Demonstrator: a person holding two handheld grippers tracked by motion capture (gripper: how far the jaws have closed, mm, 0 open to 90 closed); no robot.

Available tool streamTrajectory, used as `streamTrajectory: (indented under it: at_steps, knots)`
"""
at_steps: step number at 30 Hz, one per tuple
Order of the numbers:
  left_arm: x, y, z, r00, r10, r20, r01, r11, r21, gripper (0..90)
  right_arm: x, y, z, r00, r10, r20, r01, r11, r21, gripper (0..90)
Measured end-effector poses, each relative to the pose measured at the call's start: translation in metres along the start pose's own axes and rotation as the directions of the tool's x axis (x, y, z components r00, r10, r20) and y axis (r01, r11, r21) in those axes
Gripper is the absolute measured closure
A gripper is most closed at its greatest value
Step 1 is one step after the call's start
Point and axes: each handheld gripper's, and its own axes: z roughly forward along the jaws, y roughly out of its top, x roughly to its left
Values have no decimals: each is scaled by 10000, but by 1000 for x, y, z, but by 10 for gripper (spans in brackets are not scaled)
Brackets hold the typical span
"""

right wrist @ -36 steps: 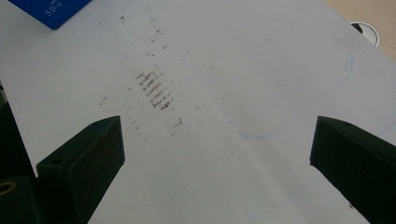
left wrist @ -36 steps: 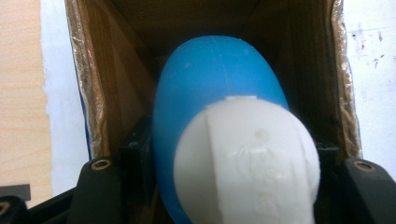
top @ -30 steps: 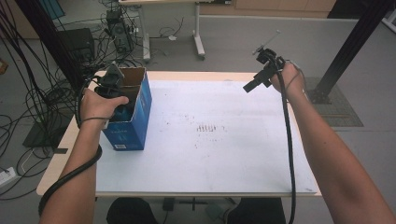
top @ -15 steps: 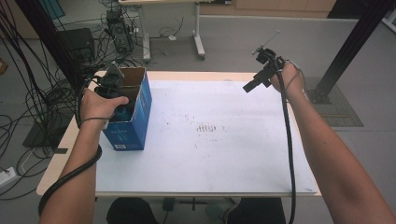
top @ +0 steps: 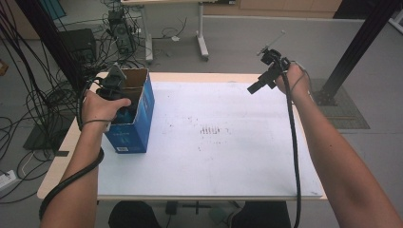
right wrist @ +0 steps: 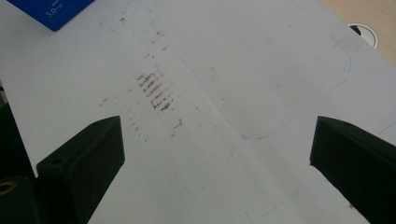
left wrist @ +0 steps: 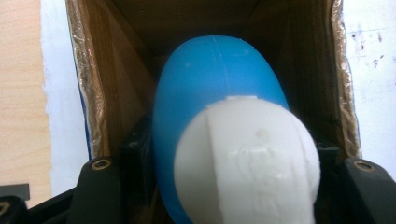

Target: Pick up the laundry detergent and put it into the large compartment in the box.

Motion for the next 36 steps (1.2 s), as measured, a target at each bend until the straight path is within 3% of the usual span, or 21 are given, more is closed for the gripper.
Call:
streamTrajectory:
  at_steps: [36]
  knots:
    - [-2,1,-5,10000,4,-19,-4,9999,164,337,-1,0,0,10000,-4,-20,4,10000,19,29]
